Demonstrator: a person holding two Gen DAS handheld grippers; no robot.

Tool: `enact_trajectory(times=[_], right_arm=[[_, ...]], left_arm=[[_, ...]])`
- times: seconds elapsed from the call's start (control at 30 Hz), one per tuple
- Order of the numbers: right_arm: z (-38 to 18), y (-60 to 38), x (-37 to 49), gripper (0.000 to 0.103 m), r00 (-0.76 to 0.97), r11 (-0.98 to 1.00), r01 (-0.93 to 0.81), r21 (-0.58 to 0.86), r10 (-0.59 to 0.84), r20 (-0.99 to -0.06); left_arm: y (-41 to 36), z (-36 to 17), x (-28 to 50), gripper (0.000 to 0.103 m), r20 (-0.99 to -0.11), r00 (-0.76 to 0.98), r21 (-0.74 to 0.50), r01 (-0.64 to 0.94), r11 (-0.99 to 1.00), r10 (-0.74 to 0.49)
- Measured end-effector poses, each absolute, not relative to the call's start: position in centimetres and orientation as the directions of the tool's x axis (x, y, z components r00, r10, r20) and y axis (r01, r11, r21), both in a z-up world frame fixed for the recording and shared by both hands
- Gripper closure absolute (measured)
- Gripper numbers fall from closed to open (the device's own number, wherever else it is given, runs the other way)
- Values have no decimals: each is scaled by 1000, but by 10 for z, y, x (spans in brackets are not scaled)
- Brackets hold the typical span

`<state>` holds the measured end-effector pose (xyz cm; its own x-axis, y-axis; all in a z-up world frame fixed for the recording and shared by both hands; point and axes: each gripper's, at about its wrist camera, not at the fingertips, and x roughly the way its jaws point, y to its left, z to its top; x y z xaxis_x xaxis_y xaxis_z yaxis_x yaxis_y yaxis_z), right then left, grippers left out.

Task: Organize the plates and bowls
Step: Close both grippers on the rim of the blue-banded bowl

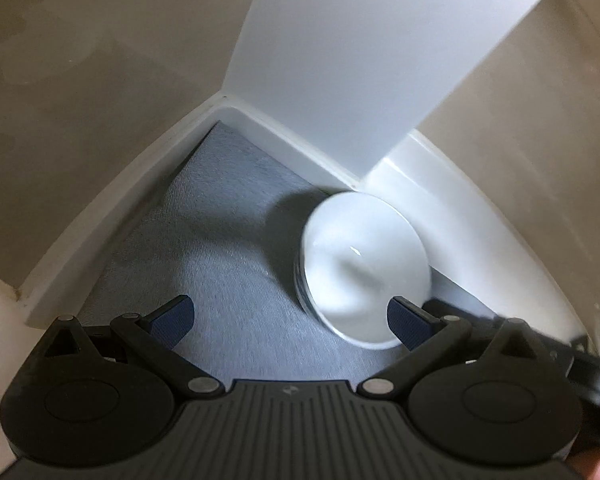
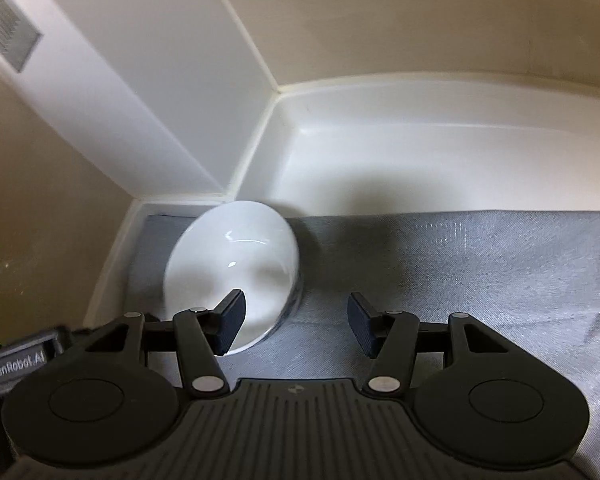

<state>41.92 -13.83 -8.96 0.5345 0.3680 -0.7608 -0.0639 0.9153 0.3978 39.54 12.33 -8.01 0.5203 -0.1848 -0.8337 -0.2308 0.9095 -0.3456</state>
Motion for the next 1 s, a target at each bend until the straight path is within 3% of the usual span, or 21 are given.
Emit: enact_trajectory(times=[1.0], right_arm=[[-135, -107, 462, 45, 513, 956, -109, 274, 290, -808]], left_arm=[[131, -136, 457, 0, -918, 394, -183, -324, 928, -43]])
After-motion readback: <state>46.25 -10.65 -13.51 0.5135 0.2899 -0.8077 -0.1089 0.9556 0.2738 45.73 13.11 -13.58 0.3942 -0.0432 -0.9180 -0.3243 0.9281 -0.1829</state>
